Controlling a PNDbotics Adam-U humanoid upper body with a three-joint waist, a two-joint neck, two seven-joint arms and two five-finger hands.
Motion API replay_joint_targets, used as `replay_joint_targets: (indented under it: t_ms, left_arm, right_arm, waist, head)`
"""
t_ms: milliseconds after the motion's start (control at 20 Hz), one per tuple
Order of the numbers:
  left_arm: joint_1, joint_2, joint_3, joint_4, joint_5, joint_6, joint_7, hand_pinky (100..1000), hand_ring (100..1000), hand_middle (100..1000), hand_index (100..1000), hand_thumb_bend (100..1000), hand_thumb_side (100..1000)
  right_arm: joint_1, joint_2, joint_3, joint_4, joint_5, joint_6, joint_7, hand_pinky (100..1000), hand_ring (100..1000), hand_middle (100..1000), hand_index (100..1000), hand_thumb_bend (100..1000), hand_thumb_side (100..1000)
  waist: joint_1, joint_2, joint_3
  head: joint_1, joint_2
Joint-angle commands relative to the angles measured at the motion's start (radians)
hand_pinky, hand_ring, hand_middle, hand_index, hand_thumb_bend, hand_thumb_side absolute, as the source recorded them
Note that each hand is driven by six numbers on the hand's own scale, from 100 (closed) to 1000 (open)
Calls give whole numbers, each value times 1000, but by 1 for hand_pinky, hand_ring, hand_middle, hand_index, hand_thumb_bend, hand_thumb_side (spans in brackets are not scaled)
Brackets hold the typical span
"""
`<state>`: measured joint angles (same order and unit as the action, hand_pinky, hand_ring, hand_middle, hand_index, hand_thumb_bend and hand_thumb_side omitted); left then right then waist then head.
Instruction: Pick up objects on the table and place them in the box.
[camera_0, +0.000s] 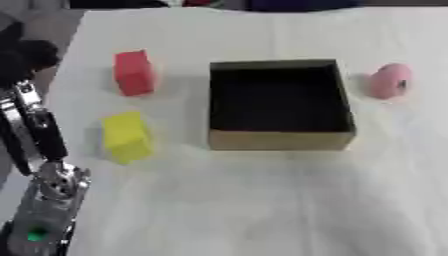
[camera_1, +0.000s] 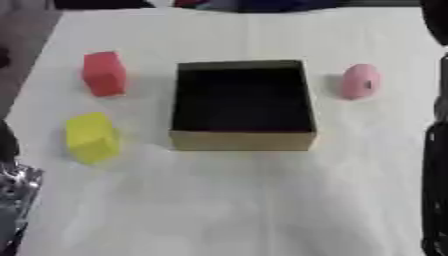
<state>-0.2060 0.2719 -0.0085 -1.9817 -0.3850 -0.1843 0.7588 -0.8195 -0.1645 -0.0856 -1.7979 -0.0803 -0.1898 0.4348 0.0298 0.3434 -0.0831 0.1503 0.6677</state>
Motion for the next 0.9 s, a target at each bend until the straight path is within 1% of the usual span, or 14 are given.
replay_joint_targets:
  t_ms: [50,150,250,350,450,650,900]
  left_arm:
    - [-6,5,4,-18,-3,-3,2,625,618,559,817,200,1000]
    - [-6,4,3,-18,-3,-3,2,626,618,559,817,200,1000]
    - [-6,4,1,-18,-1,-3,0,626,618,559,817,200,1000]
    - [-5,5,-1,-18,1,-3,-2,626,618,560,817,200,1000]
    - [-3,5,-2,-18,3,-3,-5,626,618,560,817,200,1000]
    - [0,5,-4,-18,8,-4,-9,627,618,561,817,200,1000]
    - [2,5,-7,-18,15,-5,-15,627,618,561,816,199,1000]
  right_arm:
    - [-24,-21,-5,-4,7,-2,2,981,908,776,886,100,789]
    - [-36,-21,-10,5,23,0,-5,981,916,786,888,100,791]
    - [-72,-17,-12,26,71,4,-22,977,922,793,887,100,796]
    - [-133,-8,-7,69,153,2,-44,968,926,799,883,100,791]
    - [-198,2,5,132,252,-13,-62,961,931,810,881,100,780]
    - [-330,26,42,308,470,-78,-63,951,950,849,891,100,814]
    - [-475,76,62,548,688,-201,-55,938,961,873,893,100,854]
  waist:
    - [2,-15,1]
    - [3,-15,0]
    - [3,-18,1]
    - [3,-23,4]
    - [2,-30,10]
    - [6,-44,25]
    - [10,-58,36]
  head:
    - [-2,-12]
    - [-5,-13]
    - [-8,-8]
    - [-12,0]
    - [-15,8]
    - [-17,28]
    - [-20,41]
